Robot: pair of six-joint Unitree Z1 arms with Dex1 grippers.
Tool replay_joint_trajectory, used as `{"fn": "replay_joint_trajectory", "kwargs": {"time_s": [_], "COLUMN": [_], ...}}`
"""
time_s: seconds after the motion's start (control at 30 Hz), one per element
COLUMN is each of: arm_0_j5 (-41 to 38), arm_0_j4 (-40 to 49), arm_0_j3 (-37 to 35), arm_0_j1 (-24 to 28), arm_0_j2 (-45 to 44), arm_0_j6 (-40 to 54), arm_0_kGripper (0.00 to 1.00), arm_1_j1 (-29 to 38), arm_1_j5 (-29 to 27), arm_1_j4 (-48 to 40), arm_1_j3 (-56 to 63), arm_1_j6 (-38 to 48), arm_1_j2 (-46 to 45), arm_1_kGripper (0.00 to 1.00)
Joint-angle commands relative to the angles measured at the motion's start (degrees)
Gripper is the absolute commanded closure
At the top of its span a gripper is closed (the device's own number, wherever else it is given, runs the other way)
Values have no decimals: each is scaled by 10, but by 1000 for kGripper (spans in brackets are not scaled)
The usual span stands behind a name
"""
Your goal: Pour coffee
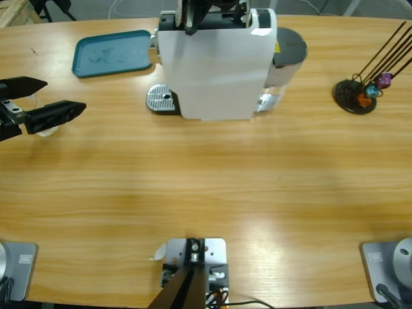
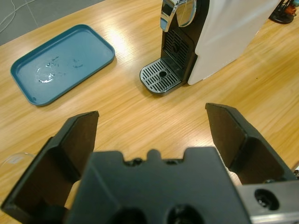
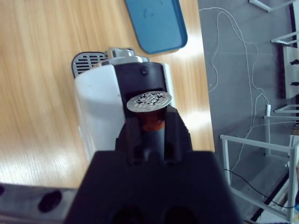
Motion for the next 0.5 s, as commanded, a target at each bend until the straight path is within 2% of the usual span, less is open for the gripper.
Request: {"fn": "replay_joint_trajectory", "kwargs": {"time_s": [0.03, 0.1, 0.13, 0.17, 0.3, 0.37, 0.43, 0.47, 0.5], "arm_0_j5": [3, 3, 3, 3, 3, 3, 3, 3, 3], "arm_0_j4": [-9, -12, -14, -15, -16, -17, -17, -17, -17], "arm_0_j3": [24, 26, 26, 27, 27, 27, 28, 27, 27], "arm_0_j1": [-5, -5, -5, -5, -5, -5, -5, -5, -5], "arm_0_j2": [18, 19, 20, 20, 20, 19, 18, 18, 18], "arm_0_j6": [-9, -9, -9, -9, -10, -11, -11, -11, -11], "arm_0_kGripper": [0, 0, 0, 0, 0, 0, 0, 0, 0], "arm_1_j1": [7, 7, 7, 7, 7, 9, 15, 19, 22], "arm_1_j5": [9, 6, 2, -2, -12, -12, -10, -6, 5], "arm_1_j4": [2, 2, 2, 0, -8, -17, -27, -31, -35], "arm_1_j3": [8, 9, 9, 10, 12, 16, 16, 16, 14], "arm_1_j6": [7, 8, 10, 11, 14, 14, 14, 14, 17], "arm_1_j2": [5, 5, 5, 4, 0, -6, -15, -22, -29], "arm_1_kGripper": [944, 835, 554, 400, 44, 0, 16, 90, 218]}}
